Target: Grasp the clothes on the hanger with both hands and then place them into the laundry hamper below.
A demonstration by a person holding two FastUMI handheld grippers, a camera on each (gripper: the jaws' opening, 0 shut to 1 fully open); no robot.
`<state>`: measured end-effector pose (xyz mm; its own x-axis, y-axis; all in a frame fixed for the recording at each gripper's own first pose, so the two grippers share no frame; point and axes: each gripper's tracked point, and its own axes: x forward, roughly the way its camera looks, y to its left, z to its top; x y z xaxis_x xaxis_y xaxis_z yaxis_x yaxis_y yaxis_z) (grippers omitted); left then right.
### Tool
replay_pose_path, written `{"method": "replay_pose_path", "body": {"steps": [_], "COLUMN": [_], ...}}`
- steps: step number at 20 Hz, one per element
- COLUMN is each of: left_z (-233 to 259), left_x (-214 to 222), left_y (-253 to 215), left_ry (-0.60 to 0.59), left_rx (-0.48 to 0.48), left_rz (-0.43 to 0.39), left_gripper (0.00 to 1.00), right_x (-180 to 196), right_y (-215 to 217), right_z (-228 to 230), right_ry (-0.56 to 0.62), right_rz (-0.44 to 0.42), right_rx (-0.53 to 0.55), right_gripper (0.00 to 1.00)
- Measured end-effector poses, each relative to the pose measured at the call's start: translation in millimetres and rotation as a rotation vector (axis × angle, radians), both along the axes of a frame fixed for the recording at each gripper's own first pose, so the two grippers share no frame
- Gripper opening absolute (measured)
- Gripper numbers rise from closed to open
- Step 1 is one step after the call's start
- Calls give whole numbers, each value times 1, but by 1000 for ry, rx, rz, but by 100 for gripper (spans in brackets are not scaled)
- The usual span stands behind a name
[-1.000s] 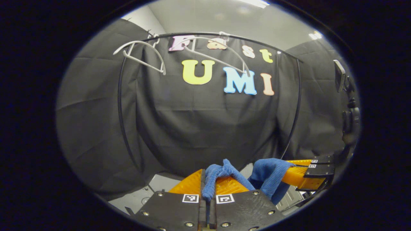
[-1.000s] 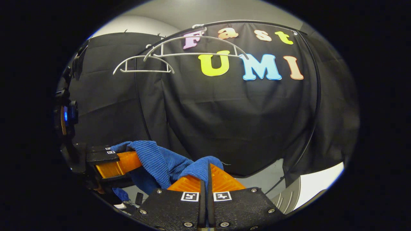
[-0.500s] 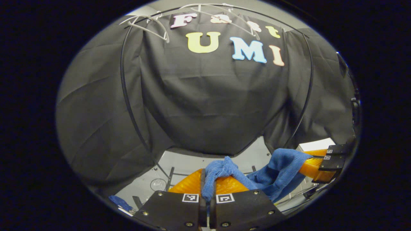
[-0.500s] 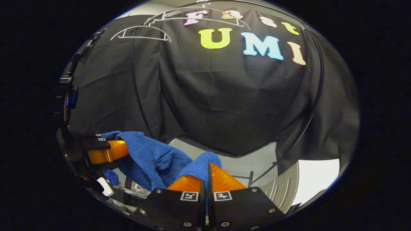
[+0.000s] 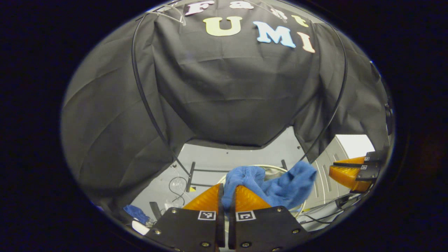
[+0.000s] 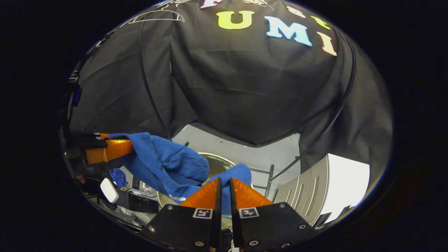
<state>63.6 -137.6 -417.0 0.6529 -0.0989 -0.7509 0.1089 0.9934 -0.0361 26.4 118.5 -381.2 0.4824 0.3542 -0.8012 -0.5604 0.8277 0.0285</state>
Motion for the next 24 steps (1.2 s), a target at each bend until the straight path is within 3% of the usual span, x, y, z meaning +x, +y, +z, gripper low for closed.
{"method": "replay_pose_path", "body": {"steps": [4,8,9,11,13,16,24], "left_z": [10,44,56,85,120,179,327], "left_x": [-5,0,-1,1,4,7,9], "left_y": [3,28,33,43,50,63,95], "left_ry": [-18,-92,-113,-171,-238,-339,-599], "left_rx": [-3,10,9,10,2,-8,-43], "left_rz": [-25,30,43,62,71,79,106], "left_gripper": [2,90,90,92,87,92,88], "right_x": [0,7,9,20,28,38,55], "right_y": [0,5,1,-2,-4,-6,-32], "right_z": [6,37,48,72,98,137,247], "right_ry": [-7,-90,-121,-180,-233,-302,-525], "right_rz": [12,-6,-15,-38,-70,-113,-192], "right_rx": [8,50,54,70,97,153,231], "right_gripper": [24,69,85,95,95,95,95]}}
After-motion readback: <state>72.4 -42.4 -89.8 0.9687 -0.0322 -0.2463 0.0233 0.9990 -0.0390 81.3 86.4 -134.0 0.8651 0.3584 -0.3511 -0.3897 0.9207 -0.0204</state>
